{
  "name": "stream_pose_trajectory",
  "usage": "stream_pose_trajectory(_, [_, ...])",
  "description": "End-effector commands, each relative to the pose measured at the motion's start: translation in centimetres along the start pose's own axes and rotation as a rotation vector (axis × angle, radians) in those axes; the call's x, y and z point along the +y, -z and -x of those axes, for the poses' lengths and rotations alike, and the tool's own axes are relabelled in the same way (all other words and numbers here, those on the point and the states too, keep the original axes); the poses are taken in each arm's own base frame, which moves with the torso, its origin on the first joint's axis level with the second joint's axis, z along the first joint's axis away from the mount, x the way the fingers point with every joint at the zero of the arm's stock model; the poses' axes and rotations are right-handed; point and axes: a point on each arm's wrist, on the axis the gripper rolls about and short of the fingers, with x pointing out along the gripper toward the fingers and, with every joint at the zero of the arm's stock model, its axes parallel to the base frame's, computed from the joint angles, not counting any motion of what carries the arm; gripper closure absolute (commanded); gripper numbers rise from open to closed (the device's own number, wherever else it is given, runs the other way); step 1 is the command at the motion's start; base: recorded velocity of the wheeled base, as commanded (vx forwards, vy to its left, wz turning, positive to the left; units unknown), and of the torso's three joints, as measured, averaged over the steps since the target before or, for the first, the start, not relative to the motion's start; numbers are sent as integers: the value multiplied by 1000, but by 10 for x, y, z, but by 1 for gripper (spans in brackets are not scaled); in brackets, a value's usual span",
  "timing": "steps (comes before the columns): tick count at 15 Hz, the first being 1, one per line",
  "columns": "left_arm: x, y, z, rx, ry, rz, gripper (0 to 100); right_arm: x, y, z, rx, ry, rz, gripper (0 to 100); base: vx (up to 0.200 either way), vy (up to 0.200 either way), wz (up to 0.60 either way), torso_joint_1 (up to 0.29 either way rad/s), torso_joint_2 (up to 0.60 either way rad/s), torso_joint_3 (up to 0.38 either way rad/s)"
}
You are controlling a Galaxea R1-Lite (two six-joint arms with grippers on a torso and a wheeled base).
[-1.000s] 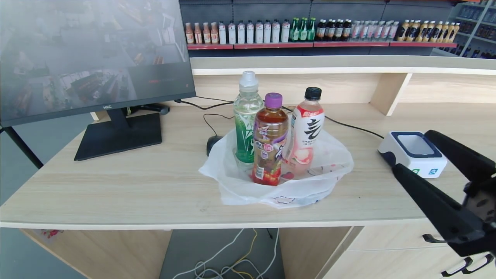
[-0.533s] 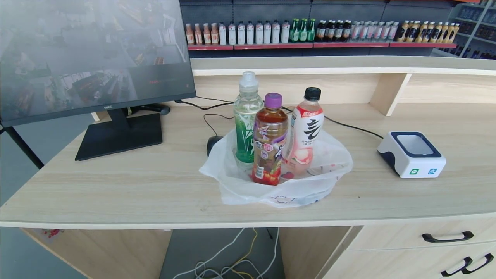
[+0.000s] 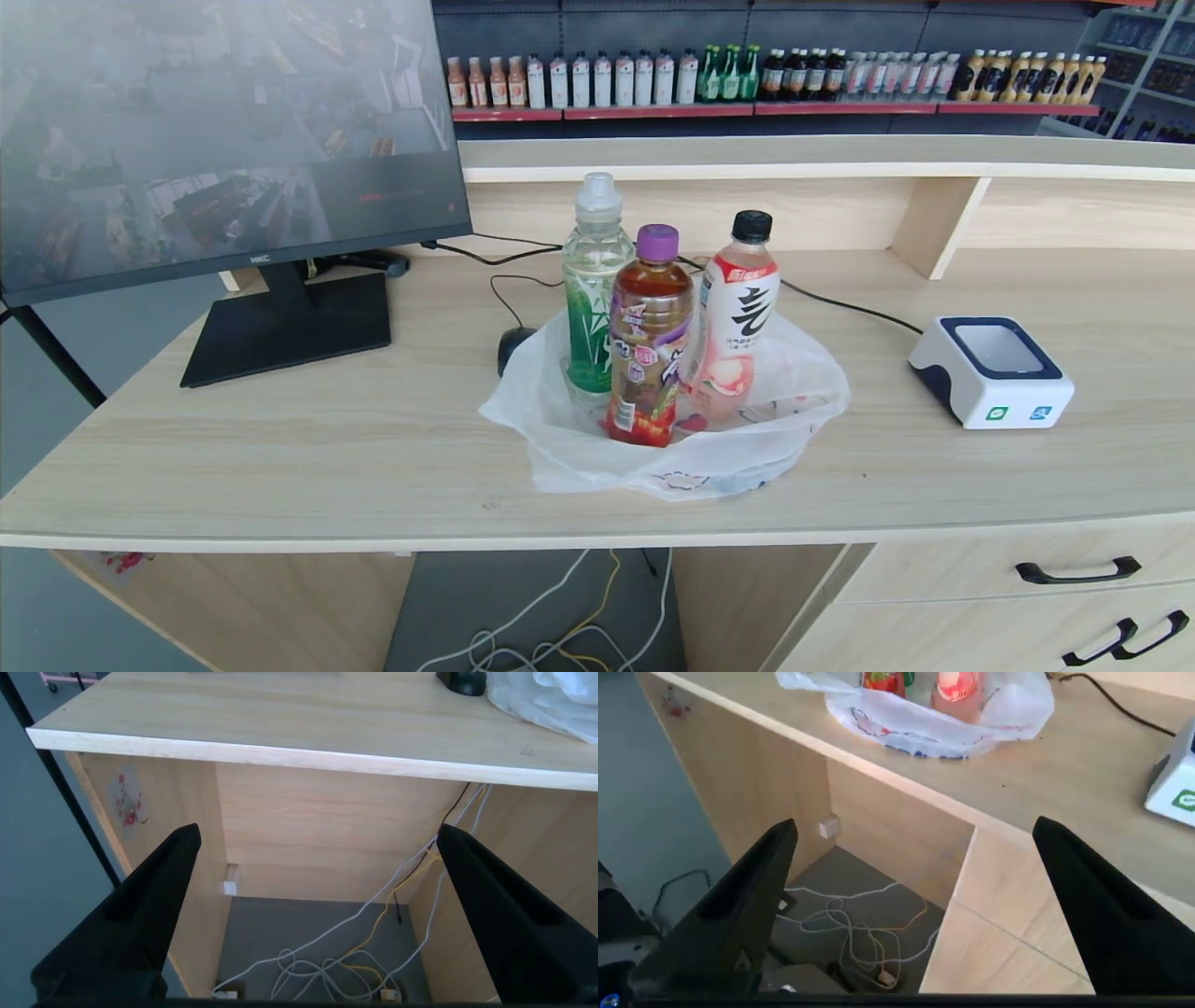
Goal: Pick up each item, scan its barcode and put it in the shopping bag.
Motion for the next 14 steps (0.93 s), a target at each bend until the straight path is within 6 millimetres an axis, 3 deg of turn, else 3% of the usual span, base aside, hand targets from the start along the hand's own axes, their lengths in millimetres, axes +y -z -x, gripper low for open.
stream_pose_trajectory(1, [0, 0, 0, 0, 0, 0, 0, 3, 11, 23, -114, 70, 0, 0, 0, 0, 0, 0, 0, 0])
stream_pose_trajectory(5, [0, 0, 0, 0, 0, 1, 0, 7, 12, 16, -18, 253, -18, 0, 0, 0, 0, 0, 0, 0])
stream_pose_trajectory(9, [0, 0, 0, 0, 0, 3, 0, 12, 10, 10, 84, 691, -76, 0, 0, 0, 0, 0, 0, 0])
stream_pose_trajectory(14, [0, 0, 0, 0, -2, 3, 0, 13, 10, 10, 71, 696, -95, 0, 0, 0, 0, 0, 0, 0])
